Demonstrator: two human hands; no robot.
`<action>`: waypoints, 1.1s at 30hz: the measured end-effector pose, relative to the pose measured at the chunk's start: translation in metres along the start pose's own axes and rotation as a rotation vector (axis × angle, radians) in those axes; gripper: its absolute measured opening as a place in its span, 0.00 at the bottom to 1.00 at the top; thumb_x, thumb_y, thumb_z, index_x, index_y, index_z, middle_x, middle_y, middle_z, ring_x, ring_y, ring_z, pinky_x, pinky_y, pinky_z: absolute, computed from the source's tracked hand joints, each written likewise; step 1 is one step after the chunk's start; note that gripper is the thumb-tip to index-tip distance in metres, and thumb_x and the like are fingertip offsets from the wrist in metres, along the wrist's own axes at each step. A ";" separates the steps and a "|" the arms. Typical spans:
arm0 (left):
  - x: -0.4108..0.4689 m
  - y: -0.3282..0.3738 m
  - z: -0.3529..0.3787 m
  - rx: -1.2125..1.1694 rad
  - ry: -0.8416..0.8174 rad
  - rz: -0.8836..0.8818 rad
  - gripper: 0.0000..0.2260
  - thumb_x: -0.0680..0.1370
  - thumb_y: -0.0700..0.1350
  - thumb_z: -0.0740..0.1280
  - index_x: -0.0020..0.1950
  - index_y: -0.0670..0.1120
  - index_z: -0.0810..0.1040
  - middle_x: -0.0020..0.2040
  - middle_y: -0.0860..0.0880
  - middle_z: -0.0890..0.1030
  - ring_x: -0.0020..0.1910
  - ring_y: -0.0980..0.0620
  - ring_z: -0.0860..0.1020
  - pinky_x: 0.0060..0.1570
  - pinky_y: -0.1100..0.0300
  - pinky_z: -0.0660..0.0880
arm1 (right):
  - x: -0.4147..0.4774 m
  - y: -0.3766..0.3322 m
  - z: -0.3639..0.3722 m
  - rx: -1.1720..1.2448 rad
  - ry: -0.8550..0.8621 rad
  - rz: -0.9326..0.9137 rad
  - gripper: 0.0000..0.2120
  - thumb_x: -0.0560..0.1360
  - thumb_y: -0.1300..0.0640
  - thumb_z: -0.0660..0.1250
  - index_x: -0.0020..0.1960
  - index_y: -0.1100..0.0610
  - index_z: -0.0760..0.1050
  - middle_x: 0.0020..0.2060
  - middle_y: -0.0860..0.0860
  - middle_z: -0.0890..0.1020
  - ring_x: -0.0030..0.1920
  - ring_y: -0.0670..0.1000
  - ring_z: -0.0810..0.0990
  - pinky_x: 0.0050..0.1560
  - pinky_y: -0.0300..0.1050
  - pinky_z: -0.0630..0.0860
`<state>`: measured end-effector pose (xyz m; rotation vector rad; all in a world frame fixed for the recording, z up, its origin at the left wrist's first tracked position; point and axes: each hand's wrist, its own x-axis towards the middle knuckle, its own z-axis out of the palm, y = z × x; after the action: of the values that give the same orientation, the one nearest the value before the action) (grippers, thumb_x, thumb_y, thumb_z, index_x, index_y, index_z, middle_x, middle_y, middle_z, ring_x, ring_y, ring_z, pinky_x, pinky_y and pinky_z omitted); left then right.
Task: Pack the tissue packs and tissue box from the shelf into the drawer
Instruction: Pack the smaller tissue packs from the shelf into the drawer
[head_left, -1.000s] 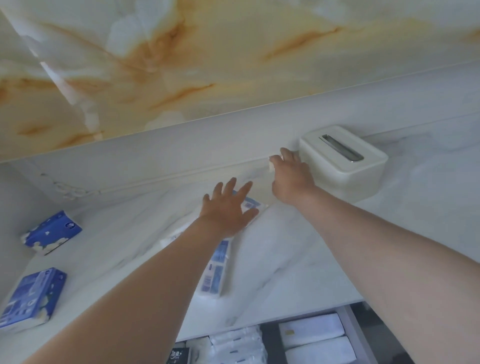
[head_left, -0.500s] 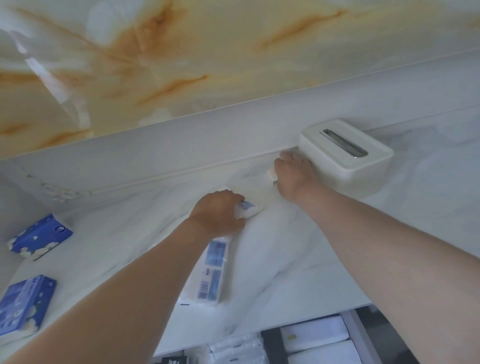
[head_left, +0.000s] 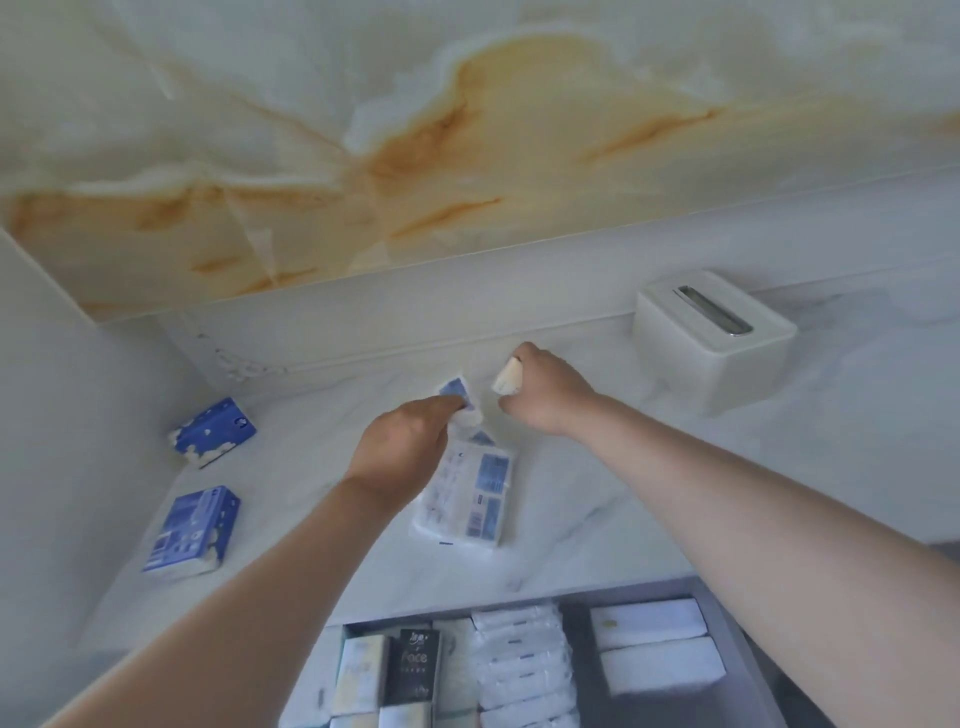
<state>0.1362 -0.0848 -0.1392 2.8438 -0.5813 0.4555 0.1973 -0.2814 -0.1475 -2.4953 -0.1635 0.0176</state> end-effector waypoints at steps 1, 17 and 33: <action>-0.016 -0.004 -0.004 0.027 -0.016 0.023 0.17 0.78 0.40 0.59 0.63 0.50 0.79 0.55 0.48 0.83 0.50 0.43 0.81 0.42 0.53 0.78 | -0.011 -0.009 0.004 0.016 -0.033 0.005 0.23 0.72 0.53 0.71 0.64 0.56 0.67 0.59 0.56 0.76 0.60 0.59 0.77 0.50 0.44 0.70; -0.253 -0.041 -0.044 0.002 -0.043 0.085 0.27 0.66 0.31 0.75 0.61 0.51 0.80 0.57 0.54 0.83 0.53 0.52 0.82 0.35 0.60 0.81 | -0.181 -0.112 0.082 0.153 -0.540 0.017 0.20 0.76 0.59 0.59 0.67 0.49 0.69 0.58 0.52 0.75 0.57 0.54 0.75 0.53 0.48 0.74; -0.288 -0.035 -0.041 0.045 -0.586 -0.230 0.16 0.81 0.55 0.59 0.68 0.56 0.73 0.65 0.53 0.75 0.61 0.52 0.75 0.61 0.54 0.72 | -0.233 -0.075 0.167 0.363 0.058 0.404 0.17 0.77 0.61 0.68 0.65 0.56 0.75 0.59 0.53 0.80 0.57 0.53 0.78 0.51 0.38 0.68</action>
<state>-0.1121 0.0579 -0.2026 3.0237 -0.3201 -0.4245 -0.0511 -0.1508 -0.2433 -2.1241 0.3408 0.1304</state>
